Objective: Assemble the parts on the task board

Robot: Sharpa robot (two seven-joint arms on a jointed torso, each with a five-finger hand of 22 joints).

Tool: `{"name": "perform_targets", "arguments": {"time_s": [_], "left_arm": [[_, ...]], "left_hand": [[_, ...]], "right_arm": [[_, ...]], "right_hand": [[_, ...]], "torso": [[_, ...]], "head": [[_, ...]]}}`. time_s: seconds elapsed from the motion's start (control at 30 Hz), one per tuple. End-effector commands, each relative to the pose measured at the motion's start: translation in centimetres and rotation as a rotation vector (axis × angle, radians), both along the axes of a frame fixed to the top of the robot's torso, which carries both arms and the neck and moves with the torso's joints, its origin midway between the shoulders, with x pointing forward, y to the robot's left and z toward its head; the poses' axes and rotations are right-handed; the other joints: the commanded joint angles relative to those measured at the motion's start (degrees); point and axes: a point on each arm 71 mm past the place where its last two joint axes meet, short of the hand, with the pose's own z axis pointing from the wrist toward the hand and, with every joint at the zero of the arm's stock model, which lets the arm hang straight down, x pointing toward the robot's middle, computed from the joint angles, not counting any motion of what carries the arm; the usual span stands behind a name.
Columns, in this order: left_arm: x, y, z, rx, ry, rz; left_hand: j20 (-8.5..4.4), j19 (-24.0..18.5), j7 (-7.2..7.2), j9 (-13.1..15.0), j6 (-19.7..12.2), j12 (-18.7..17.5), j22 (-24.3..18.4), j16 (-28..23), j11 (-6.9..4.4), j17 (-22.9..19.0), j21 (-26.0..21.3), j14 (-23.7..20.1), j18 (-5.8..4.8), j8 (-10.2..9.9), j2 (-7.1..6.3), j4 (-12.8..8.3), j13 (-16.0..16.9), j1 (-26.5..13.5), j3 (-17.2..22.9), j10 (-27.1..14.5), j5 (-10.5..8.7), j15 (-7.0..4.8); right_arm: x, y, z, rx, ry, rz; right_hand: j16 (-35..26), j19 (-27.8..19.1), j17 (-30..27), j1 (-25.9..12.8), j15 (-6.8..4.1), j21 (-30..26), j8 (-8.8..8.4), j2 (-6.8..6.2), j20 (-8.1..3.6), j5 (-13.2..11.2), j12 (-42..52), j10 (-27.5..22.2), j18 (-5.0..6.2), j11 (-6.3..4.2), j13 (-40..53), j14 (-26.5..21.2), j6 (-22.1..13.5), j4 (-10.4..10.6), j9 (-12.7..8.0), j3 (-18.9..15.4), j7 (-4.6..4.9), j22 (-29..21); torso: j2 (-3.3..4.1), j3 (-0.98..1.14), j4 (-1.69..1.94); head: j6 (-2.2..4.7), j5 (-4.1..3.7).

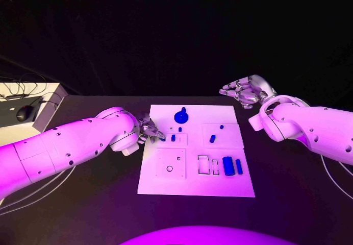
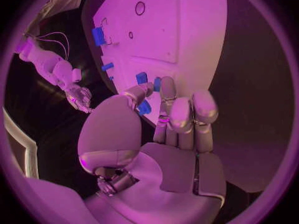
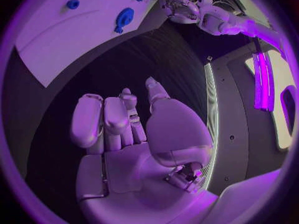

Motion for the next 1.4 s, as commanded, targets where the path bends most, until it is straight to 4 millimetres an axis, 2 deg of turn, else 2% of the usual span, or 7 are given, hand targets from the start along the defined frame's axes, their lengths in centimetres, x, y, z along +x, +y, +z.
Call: {"name": "perform_targets", "arguments": {"time_s": [0.03,0.23,1.0,1.07,1.2,1.3,1.4], "left_arm": [[-0.1,-0.1,-0.1,0.013,0.011,-0.021],[0.1,-0.1,-0.2,0.016,0.009,-0.016],[0.1,-1.1,-0.3,0.033,0.026,-0.049],[0.0,-1.2,-0.3,0.035,0.029,-0.055],[-0.1,-1.3,-0.3,0.038,0.034,-0.064],[-0.1,-1.4,-0.3,0.041,0.036,-0.07],[-0.1,-1.4,-0.3,0.044,0.035,-0.072]], "left_hand": [[0.12,0.3,-0.08,0.0,0.5,-0.2,0.0,0.2,-0.08,0.0,0.0,-0.1,-0.47,-0.1,0.04,-7.4,0.0,0.6,7.7,0.1,0.29,-0.32],[0.16,0.3,-0.06,0.0,0.6,-0.3,0.1,0.2,-0.07,0.0,0.0,-0.1,-0.45,-0.2,0.04,-7.1,0.1,0.8,7.7,0.2,0.26,-0.29],[0.1,0.5,-0.02,-0.2,1.0,-0.4,0.3,0.5,-0.12,0.2,0.3,0.0,-0.54,-0.4,-0.33,-7.4,0.2,1.3,7.6,0.4,0.76,-0.31],[0.02,0.6,-0.05,-0.5,1.3,-0.5,0.4,0.6,-0.15,0.2,0.5,0.0,-0.61,-0.7,-0.47,-7.4,0.2,1.4,7.2,0.6,1.46,-0.33],[-0.09,0.7,-0.17,-0.8,2.0,-0.6,0.6,0.8,-0.26,0.4,0.8,0.0,-0.75,-1.0,-0.72,-7.6,0.1,1.5,5.7,1.0,4.89,-0.39],[-0.18,0.9,-0.29,-1.2,2.6,-1.0,0.8,1.0,-0.34,0.4,1.2,0.1,-0.92,-1.6,-0.65,-7.7,0.0,1.7,4.3,1.4,6.74,-0.44],[-0.3,1.0,-0.36,-1.5,3.1,-1.5,1.0,1.1,-0.39,0.3,1.3,0.1,-1.06,-2.3,-0.64,-7.7,-0.1,1.9,3.4,1.7,7.32,-0.5]], "right_arm": [[0.0,0.1,0.1,-0.004,-0.008,0.011],[0.0,0.1,0.1,-0.004,-0.008,0.012],[-0.1,0.1,0.1,-0.004,-0.007,0.011],[-0.1,0.1,0.1,-0.004,-0.007,0.011],[-0.1,0.1,0.1,-0.004,-0.007,0.01],[-0.1,0.1,0.1,-0.004,-0.007,0.01],[-0.1,0.1,0.1,-0.004,-0.008,0.01]], "right_hand": [[0.0,2.1,0.1,0.1,-0.1,-0.2,0.11,0.63,-0.03,0.3,0.2,-0.4,0.22,-0.11,-0.1,-0.3,0.0,-0.4,0.0,0.0,0.47,8.9],[0.0,2.1,0.1,0.1,-0.1,-0.2,0.11,0.63,-0.03,0.3,0.2,-0.4,0.22,-0.11,-0.1,-0.3,0.0,-0.4,0.0,0.0,0.47,8.9],[0.0,2.1,0.1,0.1,-0.1,-0.2,0.11,0.63,-0.03,0.3,0.2,-0.4,0.22,-0.11,-0.1,-0.3,0.0,-0.4,0.0,0.0,0.47,8.9],[0.0,2.1,0.1,0.1,-0.1,-0.2,0.11,0.63,-0.03,0.3,0.2,-0.4,0.22,-0.11,-0.1,-0.3,0.0,-0.4,0.0,0.0,0.47,8.9],[0.0,2.1,0.1,0.1,-0.1,-0.2,0.11,0.63,-0.03,0.3,0.2,-0.4,0.22,-0.11,-0.1,-0.3,0.0,-0.4,0.0,0.0,0.47,8.9],[0.0,2.1,0.1,0.1,-0.1,-0.2,0.11,0.63,-0.03,0.3,0.2,-0.4,0.22,-0.11,-0.1,-0.3,0.0,-0.4,0.0,0.0,0.47,8.9],[0.0,2.1,0.1,0.1,-0.1,-0.2,0.11,0.63,-0.03,0.3,0.2,-0.4,0.22,-0.11,-0.1,-0.3,0.0,-0.4,0.0,0.0,0.47,8.9]], "torso": [[0.01,0.0,-0.01],[0.0,0.07,-0.05],[0.05,0.08,-0.08],[0.06,0.08,-0.06],[0.04,0.04,0.0],[0.04,0.04,0.03],[0.04,0.05,0.01]], "head": [[-0.02,-0.04],[-0.07,-0.01],[-0.42,-0.07],[-0.42,-0.1],[-0.49,-0.11],[-0.52,-0.14],[-0.57,-0.11]]}}
